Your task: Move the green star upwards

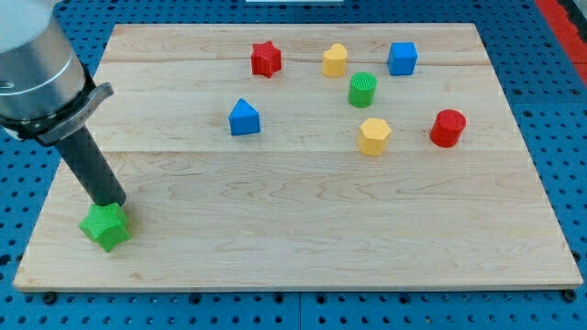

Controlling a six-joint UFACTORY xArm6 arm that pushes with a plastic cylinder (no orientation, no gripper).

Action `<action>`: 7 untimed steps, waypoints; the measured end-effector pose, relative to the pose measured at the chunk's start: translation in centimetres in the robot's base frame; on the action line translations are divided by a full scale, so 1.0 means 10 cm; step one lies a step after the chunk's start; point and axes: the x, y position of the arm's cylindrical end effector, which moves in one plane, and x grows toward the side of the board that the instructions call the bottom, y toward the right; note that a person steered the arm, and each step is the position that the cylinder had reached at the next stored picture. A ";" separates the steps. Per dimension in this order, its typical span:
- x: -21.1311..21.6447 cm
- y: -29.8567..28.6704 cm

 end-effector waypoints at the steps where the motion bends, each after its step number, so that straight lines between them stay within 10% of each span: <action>1: 0.15 0.03; 7: 0.79 0.10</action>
